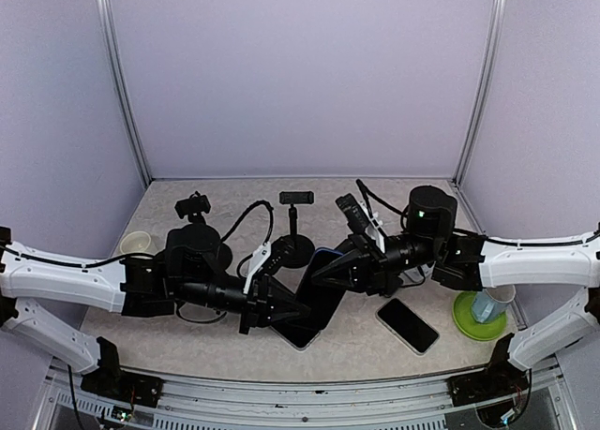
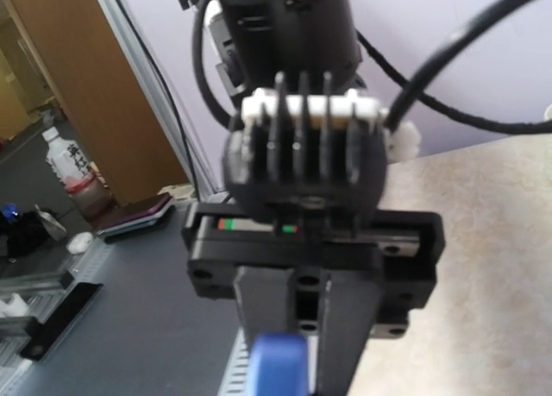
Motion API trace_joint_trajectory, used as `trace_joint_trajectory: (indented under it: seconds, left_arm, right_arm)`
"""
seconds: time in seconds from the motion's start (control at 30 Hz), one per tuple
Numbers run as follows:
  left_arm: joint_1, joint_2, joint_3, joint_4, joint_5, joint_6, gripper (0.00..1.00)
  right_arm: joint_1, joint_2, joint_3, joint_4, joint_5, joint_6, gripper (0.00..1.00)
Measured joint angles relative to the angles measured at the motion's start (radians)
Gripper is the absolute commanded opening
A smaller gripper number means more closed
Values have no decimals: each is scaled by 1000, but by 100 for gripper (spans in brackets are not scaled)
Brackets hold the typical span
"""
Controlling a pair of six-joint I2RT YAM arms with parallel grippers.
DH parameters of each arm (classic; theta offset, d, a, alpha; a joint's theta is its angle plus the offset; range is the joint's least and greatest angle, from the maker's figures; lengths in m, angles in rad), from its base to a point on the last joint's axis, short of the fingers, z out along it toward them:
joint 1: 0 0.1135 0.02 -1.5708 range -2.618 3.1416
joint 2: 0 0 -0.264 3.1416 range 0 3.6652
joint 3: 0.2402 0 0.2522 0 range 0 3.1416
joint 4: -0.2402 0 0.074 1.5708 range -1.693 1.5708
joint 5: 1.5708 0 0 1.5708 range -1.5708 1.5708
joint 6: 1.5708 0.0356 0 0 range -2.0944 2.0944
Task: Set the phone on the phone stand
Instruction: Pass from the left arm to the right, then pick up the phone stand from the center of the board.
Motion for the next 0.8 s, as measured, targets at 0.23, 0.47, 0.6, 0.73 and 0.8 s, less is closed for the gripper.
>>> trace_joint_trajectory:
  seconds: [0.23,0.47,0.6,0.73,0.8]
  left_arm:
    - [0,-14,-24,18,-31,-18,8]
    - [1,-34,-32,45,-40,-8,68]
    - [6,-72,-43,58,-67,-12,85]
    - [14,-122,-69,64,-101,-13,94]
    - [19,-144,-79,64,-125,-14,99]
  right_arm:
    - [-2,16,0,20,24,8,0]
    - [-3,18,-1,22,-5,24,0]
    - [-6,18,0,-24,6,4,0]
    - [-34,16,2,-96,21,-19,0]
    - [-67,11,2,-126,29,-24,0]
